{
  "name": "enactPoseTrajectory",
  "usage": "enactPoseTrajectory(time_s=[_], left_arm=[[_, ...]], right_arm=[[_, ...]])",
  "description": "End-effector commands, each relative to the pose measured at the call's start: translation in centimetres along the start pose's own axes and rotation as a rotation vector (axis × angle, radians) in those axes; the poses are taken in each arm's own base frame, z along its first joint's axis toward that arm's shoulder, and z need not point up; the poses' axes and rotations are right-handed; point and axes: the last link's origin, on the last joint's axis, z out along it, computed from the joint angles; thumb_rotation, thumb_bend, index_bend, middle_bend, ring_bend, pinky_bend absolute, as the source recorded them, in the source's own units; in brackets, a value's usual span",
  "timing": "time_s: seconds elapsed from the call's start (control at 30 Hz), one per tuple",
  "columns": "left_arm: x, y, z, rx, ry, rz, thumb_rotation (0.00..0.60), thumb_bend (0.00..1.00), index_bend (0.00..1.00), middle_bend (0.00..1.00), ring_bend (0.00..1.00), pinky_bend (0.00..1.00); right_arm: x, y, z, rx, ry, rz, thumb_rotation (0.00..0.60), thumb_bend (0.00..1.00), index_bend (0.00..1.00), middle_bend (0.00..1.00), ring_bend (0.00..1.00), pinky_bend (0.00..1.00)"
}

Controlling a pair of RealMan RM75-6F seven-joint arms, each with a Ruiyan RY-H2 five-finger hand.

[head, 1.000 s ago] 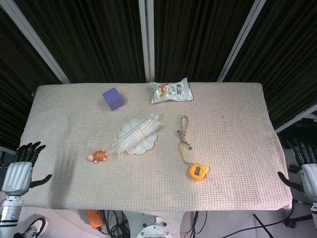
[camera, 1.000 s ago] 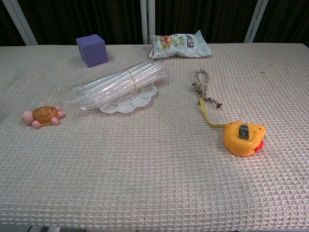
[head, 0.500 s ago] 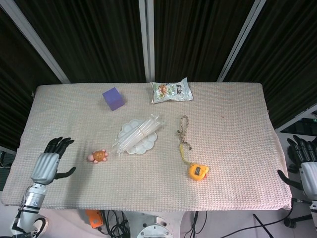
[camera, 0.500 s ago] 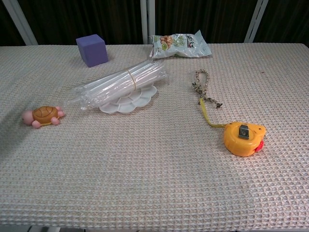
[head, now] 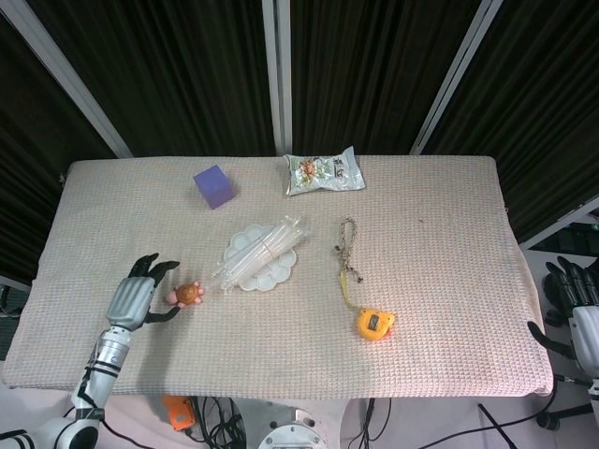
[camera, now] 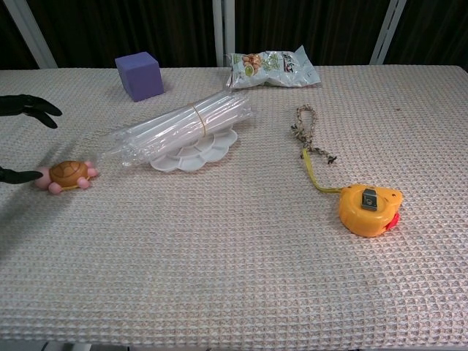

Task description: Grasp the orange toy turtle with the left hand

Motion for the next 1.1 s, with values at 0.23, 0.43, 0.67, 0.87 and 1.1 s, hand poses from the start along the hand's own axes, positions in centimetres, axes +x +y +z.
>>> enactPoseTrajectory(time_s=[0.23, 0.43, 0.67, 0.87, 1.1], left_arm=[[-1.2, 0.2, 0.8, 0.015, -0.050, 0.017, 0.600, 0.19, 0.21, 0.23, 0.00, 0.00], [-1.7, 0.0, 1.6, 0.032, -0.065, 0.022, 0.600, 0.20, 0.25, 0.27, 0.00, 0.00], [-2.3, -0.3, 2.3, 0.051, -0.074, 0.016, 0.600, 0.24, 0.32, 0.34, 0.01, 0.00], [-2.4, -0.1, 2.8, 0.049, -0.066, -0.006, 0.600, 0.30, 0.43, 0.46, 0.09, 0.01], [-2.8, -0.5, 3.1, 0.066, -0.046, 0.016, 0.600, 0.34, 0.60, 0.62, 0.24, 0.05]], right_arm=[[0.4, 0.6, -0.1, -0.015, 0.002, -0.005, 0.600, 0.16, 0.00, 0.00, 0.00, 0.00], [0.5, 0.6, -0.1, -0.014, 0.000, -0.011, 0.600, 0.16, 0.00, 0.00, 0.00, 0.00], [0.5, 0.4, 0.2, -0.010, -0.001, -0.013, 0.600, 0.16, 0.00, 0.00, 0.00, 0.00], [0.4, 0.2, 0.2, -0.009, -0.007, -0.016, 0.600, 0.16, 0.00, 0.00, 0.00, 0.00], [0.6, 0.3, 0.2, -0.013, -0.004, -0.016, 0.600, 0.16, 0.00, 0.00, 0.00, 0.00]])
